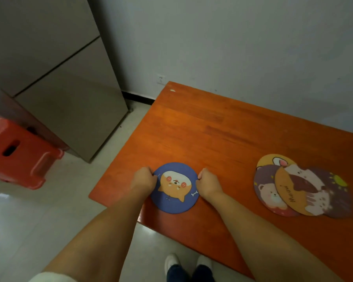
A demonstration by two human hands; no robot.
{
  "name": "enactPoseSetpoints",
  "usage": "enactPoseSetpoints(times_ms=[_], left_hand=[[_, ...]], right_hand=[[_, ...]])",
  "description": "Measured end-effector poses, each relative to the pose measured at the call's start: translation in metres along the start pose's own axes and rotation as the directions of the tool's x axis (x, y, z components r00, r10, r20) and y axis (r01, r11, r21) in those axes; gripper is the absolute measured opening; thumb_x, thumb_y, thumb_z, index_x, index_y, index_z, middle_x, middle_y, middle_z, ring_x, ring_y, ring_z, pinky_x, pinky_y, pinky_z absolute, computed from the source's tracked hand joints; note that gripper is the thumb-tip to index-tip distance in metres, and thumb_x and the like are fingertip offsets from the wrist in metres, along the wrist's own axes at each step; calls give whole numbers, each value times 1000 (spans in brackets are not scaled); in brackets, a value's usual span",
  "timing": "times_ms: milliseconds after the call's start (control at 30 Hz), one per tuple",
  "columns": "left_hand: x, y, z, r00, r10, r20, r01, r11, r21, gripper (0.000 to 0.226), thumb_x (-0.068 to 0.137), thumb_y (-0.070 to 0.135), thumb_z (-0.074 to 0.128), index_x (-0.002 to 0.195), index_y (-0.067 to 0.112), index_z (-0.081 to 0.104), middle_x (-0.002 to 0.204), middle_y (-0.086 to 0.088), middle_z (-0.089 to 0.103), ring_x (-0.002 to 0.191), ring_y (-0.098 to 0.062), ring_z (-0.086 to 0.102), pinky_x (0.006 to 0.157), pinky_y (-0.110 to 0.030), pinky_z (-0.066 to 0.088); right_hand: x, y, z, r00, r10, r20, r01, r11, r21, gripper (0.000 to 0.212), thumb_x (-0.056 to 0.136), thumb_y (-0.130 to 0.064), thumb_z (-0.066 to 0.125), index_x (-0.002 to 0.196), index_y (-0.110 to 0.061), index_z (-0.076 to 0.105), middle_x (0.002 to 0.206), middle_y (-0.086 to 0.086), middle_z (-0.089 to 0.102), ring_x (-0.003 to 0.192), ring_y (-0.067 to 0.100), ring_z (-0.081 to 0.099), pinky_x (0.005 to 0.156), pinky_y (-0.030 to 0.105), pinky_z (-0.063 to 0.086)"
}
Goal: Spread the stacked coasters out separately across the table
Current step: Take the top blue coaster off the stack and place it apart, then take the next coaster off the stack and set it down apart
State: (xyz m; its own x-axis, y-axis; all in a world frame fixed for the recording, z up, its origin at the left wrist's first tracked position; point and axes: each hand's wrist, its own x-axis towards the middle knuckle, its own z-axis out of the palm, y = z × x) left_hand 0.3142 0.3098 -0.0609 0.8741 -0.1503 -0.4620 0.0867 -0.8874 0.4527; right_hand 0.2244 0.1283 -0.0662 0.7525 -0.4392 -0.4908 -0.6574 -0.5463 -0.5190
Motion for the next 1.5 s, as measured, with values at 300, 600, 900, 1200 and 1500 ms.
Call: enactPoseSetpoints(times_ms=[300,600,900,1200,1500], left_hand=[[11,36,-8,989,86,121,-106,980,167,36,87,14,61,119,2,50,130,-21,47,119,-40,48,97,-48,43],[-22,162,60,919,355,172,-377,918,121,30,88,16,57,114,1,58,121,-24,61,115,-37,55,96,-40,44],[-71,269,167,922,307,236,-327,943,52,31,89,17,53,115,2,57,121,-23,64,114,-37,59,89,-41,49],[-79,302,216,954,213,213,-207,977,-50,38,96,11,44,125,24,65,85,-12,68,62,-24,50,54,-30,42],[-92,290,212,981,14,195,52,943,-329,46,86,-6,49,49,15,31,53,-9,30,53,-23,29,65,-37,32]], right_hand=[[-7,12,-26,999,-13,-49,12,1000,-11,26,91,-20,57,114,-8,55,121,15,56,108,32,57,87,36,46],[-37,133,-142,932,243,-270,-213,968,136,19,97,-22,47,104,-8,56,110,17,65,98,35,60,79,41,45],[-47,266,-224,856,428,-289,-360,896,259,34,99,-26,48,119,-1,60,123,21,64,110,37,60,90,42,50],[-4,289,-229,890,409,-202,-342,892,296,49,96,-20,53,52,-15,33,54,3,36,47,17,35,43,25,25],[-13,286,-225,921,357,-154,-284,889,359,37,95,-14,53,59,-13,43,62,6,48,57,20,48,70,42,49]])
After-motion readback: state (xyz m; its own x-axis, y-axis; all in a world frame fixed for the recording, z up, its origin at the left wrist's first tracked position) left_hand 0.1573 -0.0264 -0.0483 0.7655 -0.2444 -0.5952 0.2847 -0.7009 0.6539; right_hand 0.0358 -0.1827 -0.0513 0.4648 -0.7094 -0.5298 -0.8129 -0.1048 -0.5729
